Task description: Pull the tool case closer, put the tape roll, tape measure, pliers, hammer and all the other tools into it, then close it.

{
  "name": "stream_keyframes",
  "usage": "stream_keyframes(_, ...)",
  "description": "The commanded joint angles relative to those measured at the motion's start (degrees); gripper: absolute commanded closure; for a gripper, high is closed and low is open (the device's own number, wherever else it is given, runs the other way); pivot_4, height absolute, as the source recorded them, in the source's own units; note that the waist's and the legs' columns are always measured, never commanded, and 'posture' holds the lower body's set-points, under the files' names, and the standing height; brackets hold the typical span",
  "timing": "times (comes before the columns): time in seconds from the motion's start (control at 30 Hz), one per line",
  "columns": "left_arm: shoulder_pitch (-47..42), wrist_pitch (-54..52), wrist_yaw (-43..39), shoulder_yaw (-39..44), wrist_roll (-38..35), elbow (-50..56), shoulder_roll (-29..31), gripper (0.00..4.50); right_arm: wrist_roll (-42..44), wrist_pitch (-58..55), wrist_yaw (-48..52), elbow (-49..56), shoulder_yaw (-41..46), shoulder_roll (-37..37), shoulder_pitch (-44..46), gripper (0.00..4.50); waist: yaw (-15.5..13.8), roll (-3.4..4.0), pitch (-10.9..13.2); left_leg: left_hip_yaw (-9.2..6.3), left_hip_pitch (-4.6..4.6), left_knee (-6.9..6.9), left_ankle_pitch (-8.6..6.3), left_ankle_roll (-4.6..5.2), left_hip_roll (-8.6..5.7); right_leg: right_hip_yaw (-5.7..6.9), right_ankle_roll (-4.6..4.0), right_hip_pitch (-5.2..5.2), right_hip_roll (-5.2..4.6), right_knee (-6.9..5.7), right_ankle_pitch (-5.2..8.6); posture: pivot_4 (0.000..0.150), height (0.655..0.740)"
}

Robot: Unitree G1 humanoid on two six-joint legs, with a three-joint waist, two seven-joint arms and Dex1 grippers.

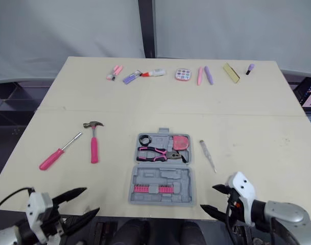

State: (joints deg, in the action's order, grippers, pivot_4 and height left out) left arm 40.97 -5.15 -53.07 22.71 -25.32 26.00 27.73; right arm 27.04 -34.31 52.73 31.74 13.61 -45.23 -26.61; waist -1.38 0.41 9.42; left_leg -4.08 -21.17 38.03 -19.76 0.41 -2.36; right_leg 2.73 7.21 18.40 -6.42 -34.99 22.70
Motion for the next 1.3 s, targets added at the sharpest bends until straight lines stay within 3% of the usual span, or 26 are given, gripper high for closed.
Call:
stream_keyframes(0.03,1.4,2.98,-0.62,0.69,0.19,0.05,-0.04,0.0,-0.05,3.0,2.53,-0.46,-0.69,-0.91,-0.11,0.03,-0.06,-0.04,0.02,0.01,0.0,0.04,0.0,0.0,0.01,0.03,0.0,-0.01,-0.01,-0.01,0.0,0.15,0.74)
stream_keyframes(0.43,-0.2,4.96,-0.62,0.2,-0.22,-1.33,1.27,0.0,-0.16,4.24,2.29,-1.82,-1.88,-0.76,1.52,0.03,-0.04,-0.04,0.02,0.0,0.02,0.07,-0.01,0.01,0.01,0.07,0.01,-0.04,-0.02,-0.02,-0.01,0.15,0.74)
stream_keyframes(0.77,-3.6,0.25,-2.58,-3.46,-3.06,2.9,5.14,0.0,-0.32,4.77,1.72,-2.07,-2.64,-0.35,2.44,0.03,0.0,-0.03,0.02,-0.01,0.02,0.07,-0.01,0.01,0.03,0.07,0.02,-0.03,-0.02,-0.06,-0.01,0.15,0.74)
stream_keyframes(0.97,-13.09,-5.23,-2.12,-7.72,-5.78,7.66,9.28,0.0,-1.35,5.17,0.42,-2.79,-2.4,-0.12,3.41,0.03,-0.05,0.03,-0.03,-0.06,0.02,0.11,-0.01,0.01,-0.04,-0.06,0.02,-0.04,-0.03,-0.23,-0.01,0.15,0.74)
stream_keyframes(1.3,-23.48,-8.12,-2.83,-11.92,-6.59,6.06,10.69,0.0,-1.98,4.09,-8.7,0.12,2.45,5.32,3.82,0.03,0.1,0.09,-0.05,0.01,0.09,0.07,-0.01,0.01,-0.01,0.0,0.01,0.03,0.06,-0.56,-0.01,0.15,0.74)
